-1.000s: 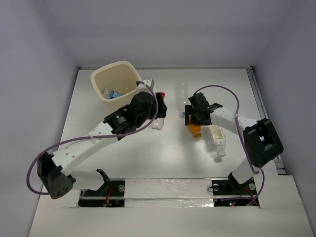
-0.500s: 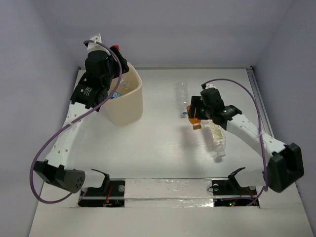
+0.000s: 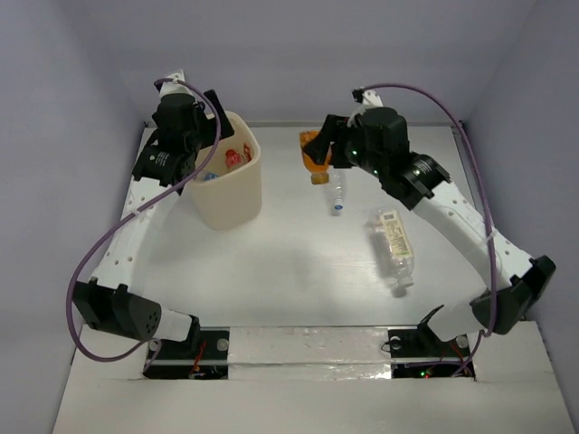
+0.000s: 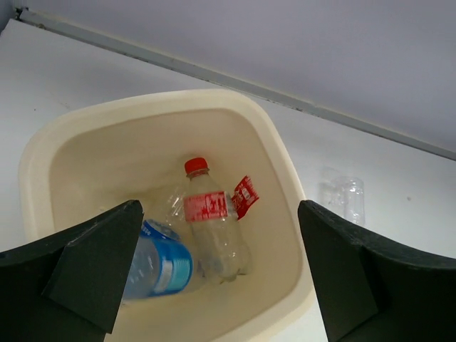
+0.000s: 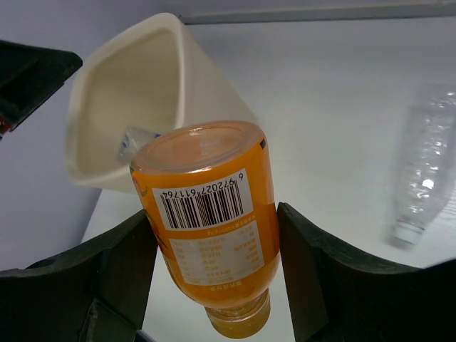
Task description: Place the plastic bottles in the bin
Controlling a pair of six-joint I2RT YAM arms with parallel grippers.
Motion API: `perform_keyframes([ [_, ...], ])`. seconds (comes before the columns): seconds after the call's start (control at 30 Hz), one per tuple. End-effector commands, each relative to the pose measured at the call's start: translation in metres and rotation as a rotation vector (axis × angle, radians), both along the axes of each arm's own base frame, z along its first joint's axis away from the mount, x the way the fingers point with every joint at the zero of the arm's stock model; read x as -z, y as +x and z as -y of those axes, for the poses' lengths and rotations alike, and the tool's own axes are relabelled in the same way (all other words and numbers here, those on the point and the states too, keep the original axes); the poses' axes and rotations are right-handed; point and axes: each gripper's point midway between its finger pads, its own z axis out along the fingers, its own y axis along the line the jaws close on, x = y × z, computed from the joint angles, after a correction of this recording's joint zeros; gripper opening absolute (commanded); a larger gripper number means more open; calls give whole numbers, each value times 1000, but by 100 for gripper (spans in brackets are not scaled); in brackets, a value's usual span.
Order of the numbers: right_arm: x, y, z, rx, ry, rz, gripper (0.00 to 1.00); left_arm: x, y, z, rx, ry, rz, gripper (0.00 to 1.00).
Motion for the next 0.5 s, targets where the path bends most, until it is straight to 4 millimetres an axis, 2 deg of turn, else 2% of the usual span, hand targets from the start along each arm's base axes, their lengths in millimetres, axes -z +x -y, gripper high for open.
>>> perform_keyframes([
  [0.0, -45, 10, -44, -65, 101, 51, 58, -66, -31, -2, 41, -40, 157, 89],
  [0.03, -53, 8, -59, -94, 133, 47, 58, -70, -37, -1, 52, -54, 168, 87],
  [0.07, -60, 11, -70, -106, 157, 55, 58, -82, -51, -2, 60, -69, 206, 87],
  [0.1, -67, 17, -76, -103, 183, 62, 58, -76, -55, -1, 74, -74, 196, 87],
  [0.13, -67, 21, -98, -144, 229, 36, 58, -77, -61, -1, 76, -80, 200, 86],
  [0.2, -72, 32, -117, -161, 301, 27, 58, -81, -76, -6, 71, -83, 205, 86],
  [0.23, -86, 32, -127, -178, 345, 37, 58, -84, -81, -7, 71, -86, 209, 84],
  [0.27, -73, 44, -140, -170, 364, -3, 58, -91, -91, -9, 72, -91, 227, 84],
  [0.3, -74, 40, -155, -190, 380, -10, 58, -98, -97, -9, 79, -100, 244, 84],
  [0.33, -100, 38, -161, -207, 429, 23, 58, -103, -100, -9, 84, -105, 255, 83],
  [0.37, -83, 46, -177, -207, 419, -6, 58, -108, -107, -9, 93, -114, 264, 83],
  [0.43, -86, 45, -194, -220, 439, -3, 58, -118, -113, -7, 110, -130, 285, 83],
  [0.47, -98, 47, -196, -215, 477, 6, 58, -121, -115, -5, 121, -136, 292, 83],
])
